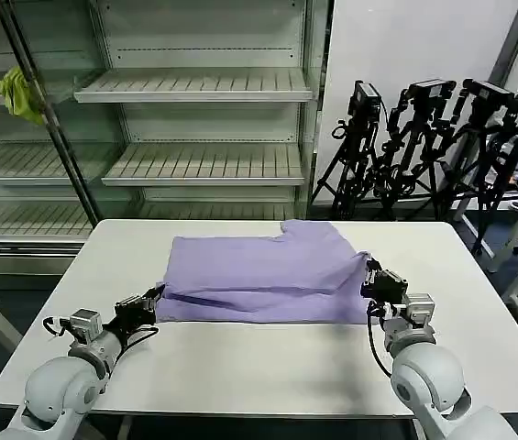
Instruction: Fold and organize the clothes.
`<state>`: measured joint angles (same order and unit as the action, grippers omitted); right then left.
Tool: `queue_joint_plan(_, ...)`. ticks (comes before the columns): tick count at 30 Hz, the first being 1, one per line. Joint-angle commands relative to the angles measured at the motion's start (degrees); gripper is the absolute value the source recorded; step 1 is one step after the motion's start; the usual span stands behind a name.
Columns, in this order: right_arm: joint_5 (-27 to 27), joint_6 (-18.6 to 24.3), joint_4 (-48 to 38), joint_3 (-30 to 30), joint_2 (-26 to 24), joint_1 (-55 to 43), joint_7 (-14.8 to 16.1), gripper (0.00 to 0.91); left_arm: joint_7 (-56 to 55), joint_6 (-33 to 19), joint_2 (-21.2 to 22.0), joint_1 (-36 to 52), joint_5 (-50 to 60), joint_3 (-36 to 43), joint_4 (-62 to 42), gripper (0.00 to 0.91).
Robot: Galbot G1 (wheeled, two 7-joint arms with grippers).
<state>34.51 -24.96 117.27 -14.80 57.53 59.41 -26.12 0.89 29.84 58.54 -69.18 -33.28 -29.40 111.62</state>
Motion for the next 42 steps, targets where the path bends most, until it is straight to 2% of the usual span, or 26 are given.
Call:
queue_joint_plan(1, 0.2, -0.07, -0.19, -0.24, -0.35, -0.74, -0.14, 0.0, 0.01, -0.01, -0.04, 0.17, 0.02, 0.02, -0.24, 0.02)
queue_joint_plan(17, -1.71, 0.45, -3.5, 1.47, 1.18, -1.25, 0.66, 0.0, 0.21, -0.52, 0.51, 1.32, 2.03, 2.26, -3.05, 0.03)
queue_joint_plan(18, -2.03, 0.49, -3.67, 1.52, 1.25, -1.19, 0.76, 0.252, 0.21, -0.58, 0.57, 1.39, 2.19, 2.35, -3.17, 0.171)
queue_joint_plan(19, -2.36, 0.53, -3.89, 1.63, 1.35, -1.16, 0.83, 0.907, 0.22, -0.67, 0.61, 1.46, 2.36, 2.46, -3.36, 0.786)
queue_joint_plan(20, -2.44, 0.54, -3.98, 1.71, 1.38, -1.14, 0.83, 0.907, 0.22, -0.68, 0.65, 1.52, 2.36, 2.49, -3.43, 0.907)
queue_joint_plan(36, -5.83, 0.76, -5.36, 2.63, 0.59, -2.01, 1.14, 0.907, 0.46, -2.16, -0.18, -0.4, 2.53, -0.01, -1.95, 0.907)
queue_joint_plan(42, -3.48, -0.2, -0.74, 1.31, -3.03, 0.85, 0.67, 0.907, 0.22, -2.41, -0.71, -4.41, 2.19, -2.07, 1.95, 0.907)
